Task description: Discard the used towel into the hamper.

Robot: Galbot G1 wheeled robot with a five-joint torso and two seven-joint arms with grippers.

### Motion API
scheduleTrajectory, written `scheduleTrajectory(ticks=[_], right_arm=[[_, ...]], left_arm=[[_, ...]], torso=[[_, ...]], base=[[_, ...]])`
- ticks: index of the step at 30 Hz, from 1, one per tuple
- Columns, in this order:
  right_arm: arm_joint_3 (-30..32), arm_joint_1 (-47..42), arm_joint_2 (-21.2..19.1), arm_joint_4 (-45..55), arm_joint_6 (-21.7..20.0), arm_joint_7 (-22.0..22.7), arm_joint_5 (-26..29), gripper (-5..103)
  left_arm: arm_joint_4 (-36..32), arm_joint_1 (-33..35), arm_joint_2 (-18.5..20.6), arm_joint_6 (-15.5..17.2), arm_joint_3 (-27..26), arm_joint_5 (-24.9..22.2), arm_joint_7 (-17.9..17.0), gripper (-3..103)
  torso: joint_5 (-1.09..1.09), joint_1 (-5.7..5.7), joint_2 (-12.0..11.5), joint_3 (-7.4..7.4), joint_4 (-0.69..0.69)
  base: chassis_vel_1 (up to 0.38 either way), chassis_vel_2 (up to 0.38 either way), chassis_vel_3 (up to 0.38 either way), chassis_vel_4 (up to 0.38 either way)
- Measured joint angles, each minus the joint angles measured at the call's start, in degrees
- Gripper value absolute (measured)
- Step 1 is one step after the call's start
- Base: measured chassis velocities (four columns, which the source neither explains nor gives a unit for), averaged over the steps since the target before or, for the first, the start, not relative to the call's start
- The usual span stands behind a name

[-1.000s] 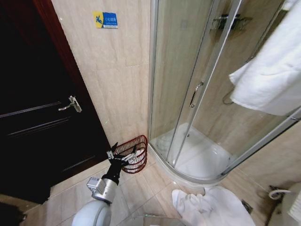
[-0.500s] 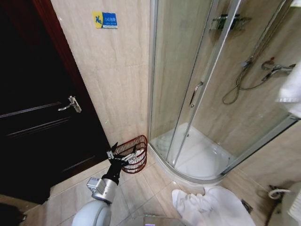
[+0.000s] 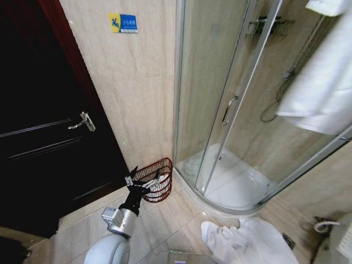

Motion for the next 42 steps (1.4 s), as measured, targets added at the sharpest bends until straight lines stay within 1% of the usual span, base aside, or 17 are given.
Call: scheduleTrajectory(ticks=[2, 3, 6, 7, 10, 11, 13, 17, 18, 21, 25, 28, 30, 36, 38, 39, 42], right_arm=[[-5.01, 4.96, 1.57, -1.47, -0.63, 0.06, 0.02, 100], [-5.01, 4.96, 1.57, -1.47, -0.63, 0.06, 0.02, 100], [-9.48, 9.39, 4.18, -3.74, -3.41, 0.33, -0.48, 100], [-9.48, 9.39, 4.18, -3.74, -3.41, 0.33, -0.48, 100], [-12.19, 12.38, 7.51, -5.3, -4.32, 0.18, -1.73, 100], [-12.58, 12.92, 8.36, -6.06, -4.2, -0.18, -2.43, 103], [-12.8, 13.29, 9.1, -6.75, -3.82, -0.63, -3.0, 99], [-12.58, 13.63, 11.02, -7.79, -3.07, -1.58, -4.13, 89], [-12.58, 13.63, 11.02, -7.79, -3.07, -1.58, -4.13, 89], [-11.24, 12.59, 11.37, -7.34, -2.72, -2.47, -5.28, 77], [-10.08, 11.63, 11.49, -7.45, -2.04, -3.16, -6.72, 69], [-8.65, 9.92, 10.81, -7.48, -1.1, -4.06, -7.15, 57], [-8.06, 9.42, 10.7, -7.36, -0.95, -4.44, -7.24, 57], [-6.42, 7.99, 9.51, -6.98, -0.25, -5.33, -7.42, 37], [-6.34, 7.98, 8.94, -6.92, -0.24, -5.42, -7.28, 37], [-6.14, 7.97, 8.18, -6.64, -0.39, -5.41, -7.01, 30], [-5.56, 7.66, 6.97, -5.84, -0.77, -5.35, -6.43, 26]], left_arm=[[0.0, 0.0, 0.01, 0.0, 0.0, 0.0, 0.0, 100], [0.0, 0.0, 0.01, 0.0, 0.0, 0.0, 0.0, 100], [0.0, 0.0, 0.0, 0.0, 0.0, 0.0, 0.0, 100], [0.0, 0.0, 0.0, 0.0, 0.0, 0.0, 0.0, 100], [0.0, 0.0, 0.0, 0.0, 0.0, 0.0, 0.0, 100], [0.0, 0.0, 0.0, 0.0, 0.0, 0.0, 0.0, 100], [0.0, 0.0, 0.0, 0.0, 0.0, 0.0, 0.0, 100], [0.0, 0.0, 0.0, 0.0, 0.0, 0.0, 0.0, 100], [0.0, 0.0, 0.0, 0.0, 0.0, 0.0, 0.0, 100], [0.0, 0.0, 0.0, 0.0, 0.0, 0.0, 0.0, 100], [0.0, 0.0, 0.0, 0.0, 0.0, 0.0, 0.0, 100], [0.0, 0.0, 0.0, 0.0, 0.0, 0.0, 0.0, 100], [0.0, 0.0, 0.0, 0.0, 0.0, 0.0, 0.0, 100], [0.0, 0.0, 0.0, 0.0, 0.0, 0.0, 0.0, 100], [0.0, 0.0, 0.0, 0.0, 0.0, 0.0, 0.0, 100], [0.0, 0.0, 0.0, 0.0, 0.0, 0.0, 0.0, 100], [0.0, 0.0, 0.0, 0.0, 0.0, 0.0, 0.0, 100]], torso=[[-0.07, 0.0, 0.01, 0.0, 0.05], [-0.07, 0.0, 0.01, 0.0, 0.05], [0.02, 0.01, 0.0, 0.0, 0.02], [0.02, 0.01, 0.0, 0.0, 0.02], [-0.03, 0.0, 0.0, 0.0, 0.03], [-0.02, 0.0, 0.0, 0.0, 0.03], [-0.02, 0.0, 0.0, 0.0, 0.03], [0.0, 0.0, 0.0, 0.0, 0.02], [0.0, 0.0, 0.0, 0.0, 0.02], [0.0, 0.0, 0.0, 0.0, 0.02], [-0.01, 0.0, 0.0, 0.0, 0.02], [0.0, 0.0, 0.0, 0.0, 0.02], [0.0, 0.0, 0.0, 0.0, 0.01], [-0.01, 0.0, 0.0, 0.0, 0.04], [-0.01, 0.0, 0.0, 0.0, 0.03], [0.0, 0.0, 0.0, 0.0, 0.02], [0.0, 0.0, 0.0, 0.0, 0.02]], base=[[0.0, 0.0, 0.0, 0.0], [0.0, 0.0, 0.0, 0.0], [0.0, 0.0, 0.0, 0.0], [0.0, 0.0, 0.0, 0.0], [0.0, 0.0, 0.0, 0.0], [0.0, 0.0, 0.0, 0.0], [0.0, 0.0, 0.0, 0.0], [0.0, 0.0, 0.0, 0.0], [0.0, 0.0, 0.0, 0.0], [0.0, 0.0, 0.0, 0.0], [0.0, 0.0, 0.0, 0.0], [0.0, 0.0, 0.0, 0.0], [0.0, 0.0, 0.0, 0.0], [0.0, 0.0, 0.0, 0.0], [0.0, 0.0, 0.0, 0.0], [0.0, 0.0, 0.0, 0.0], [0.0, 0.0, 0.0, 0.0]])
